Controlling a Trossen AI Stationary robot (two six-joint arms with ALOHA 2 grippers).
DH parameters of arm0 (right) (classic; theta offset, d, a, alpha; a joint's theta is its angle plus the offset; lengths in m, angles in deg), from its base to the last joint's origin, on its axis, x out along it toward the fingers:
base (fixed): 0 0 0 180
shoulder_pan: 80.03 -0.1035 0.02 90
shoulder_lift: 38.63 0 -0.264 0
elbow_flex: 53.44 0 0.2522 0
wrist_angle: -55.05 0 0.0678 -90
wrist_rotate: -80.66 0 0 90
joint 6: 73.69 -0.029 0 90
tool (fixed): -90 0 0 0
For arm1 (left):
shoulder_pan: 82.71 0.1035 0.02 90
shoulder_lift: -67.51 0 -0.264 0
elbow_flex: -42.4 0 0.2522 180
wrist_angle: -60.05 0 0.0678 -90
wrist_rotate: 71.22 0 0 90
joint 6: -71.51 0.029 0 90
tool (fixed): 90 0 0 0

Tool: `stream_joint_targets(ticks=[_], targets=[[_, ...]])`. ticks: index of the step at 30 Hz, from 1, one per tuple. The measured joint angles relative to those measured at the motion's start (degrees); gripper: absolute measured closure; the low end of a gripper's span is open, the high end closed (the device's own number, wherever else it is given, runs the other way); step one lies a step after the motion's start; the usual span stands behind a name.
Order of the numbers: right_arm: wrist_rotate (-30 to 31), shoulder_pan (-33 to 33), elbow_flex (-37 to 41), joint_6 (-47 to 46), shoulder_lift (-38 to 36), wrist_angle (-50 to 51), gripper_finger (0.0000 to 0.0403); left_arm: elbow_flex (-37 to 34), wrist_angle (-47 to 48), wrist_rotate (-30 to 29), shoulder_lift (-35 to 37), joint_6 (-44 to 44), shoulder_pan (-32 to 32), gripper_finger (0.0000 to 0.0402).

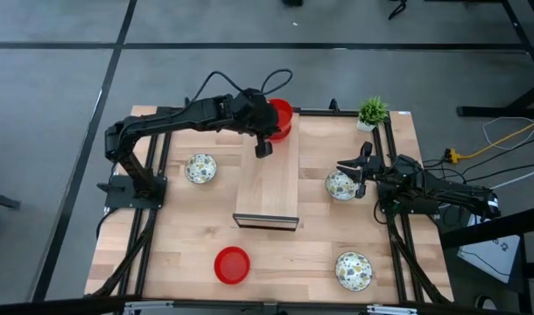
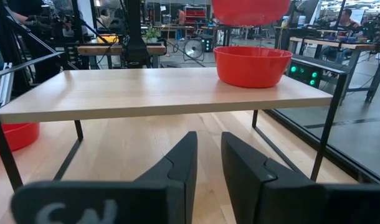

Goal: Pick & Place Mini bowls
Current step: Stack the top red bowl on top of the red bowl on the shelf

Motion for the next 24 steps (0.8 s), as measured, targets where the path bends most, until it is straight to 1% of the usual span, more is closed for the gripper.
stream_joint_targets(ticks=[6,10,12,17,24], targets=[[0.0,0.0,0.0,0.0,0.0,0.0,0.0328,0.0,1.4,1.4,-1.1,-0.3,0.8,0.0398],[0.0,0.0,0.0,0.0,0.0,0.0,0.0328,-0.2,1.3,1.4,-2.1,-0.5,1.3,0.0398],[0.0,0.0,0.0,0.0,0.1,0.0,0.0328,0.0,-1.0,1.4,-2.6,-0.5,1.4,0.0398],[0.0,0.0,0.0,0.0,0.2,0.0,0.0328,0.0,-1.7,1.4,-3.3,-1.2,1.9,0.0398],[0.0,0.0,0.0,0.0,0.3,0.0,0.0328,-0.1,-0.5,1.5,-4.6,-3.5,3.0,0.0398]])
